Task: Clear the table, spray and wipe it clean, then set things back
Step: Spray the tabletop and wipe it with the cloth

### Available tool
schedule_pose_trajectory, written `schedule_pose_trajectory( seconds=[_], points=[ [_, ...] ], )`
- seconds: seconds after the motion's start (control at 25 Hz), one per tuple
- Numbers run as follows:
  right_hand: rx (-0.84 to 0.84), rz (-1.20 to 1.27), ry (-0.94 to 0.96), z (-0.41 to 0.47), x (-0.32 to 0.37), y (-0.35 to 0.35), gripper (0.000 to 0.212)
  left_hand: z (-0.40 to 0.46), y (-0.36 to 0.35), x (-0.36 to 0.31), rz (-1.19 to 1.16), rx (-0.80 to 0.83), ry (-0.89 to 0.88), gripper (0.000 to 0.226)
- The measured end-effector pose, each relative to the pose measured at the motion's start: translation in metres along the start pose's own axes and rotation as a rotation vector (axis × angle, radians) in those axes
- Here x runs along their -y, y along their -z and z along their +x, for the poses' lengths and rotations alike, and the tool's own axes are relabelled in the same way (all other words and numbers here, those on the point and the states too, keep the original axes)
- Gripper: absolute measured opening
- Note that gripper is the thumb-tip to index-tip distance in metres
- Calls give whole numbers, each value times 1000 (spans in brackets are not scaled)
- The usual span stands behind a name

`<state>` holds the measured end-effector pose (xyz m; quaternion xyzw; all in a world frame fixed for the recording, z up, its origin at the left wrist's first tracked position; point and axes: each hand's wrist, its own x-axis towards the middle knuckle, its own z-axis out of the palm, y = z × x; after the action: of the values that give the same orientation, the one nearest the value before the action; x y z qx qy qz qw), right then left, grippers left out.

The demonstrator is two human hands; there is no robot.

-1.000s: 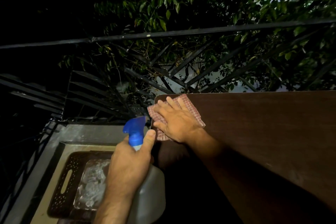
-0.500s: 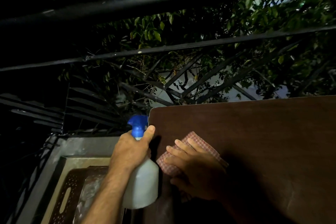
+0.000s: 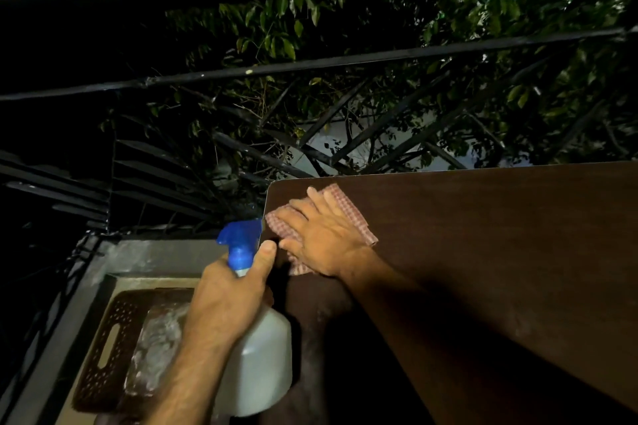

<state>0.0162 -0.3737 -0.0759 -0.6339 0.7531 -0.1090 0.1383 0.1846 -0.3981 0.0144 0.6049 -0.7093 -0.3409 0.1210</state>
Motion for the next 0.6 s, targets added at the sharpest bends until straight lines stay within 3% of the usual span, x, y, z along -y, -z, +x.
schedule_pose_trajectory(
  seconds=[0.12,0.32,0.6],
  points=[
    [16,7,36,-49,-24,-2,63,-15,7,2,-29,-35,7,54],
    [-40,-14,-345,-120,-98,24,67,-47,18,-2,-70,-36,-12,52],
    [-37,-76,-364,-194,-83,-1,71,-59,4,-7,2,28,52,61]
  ],
)
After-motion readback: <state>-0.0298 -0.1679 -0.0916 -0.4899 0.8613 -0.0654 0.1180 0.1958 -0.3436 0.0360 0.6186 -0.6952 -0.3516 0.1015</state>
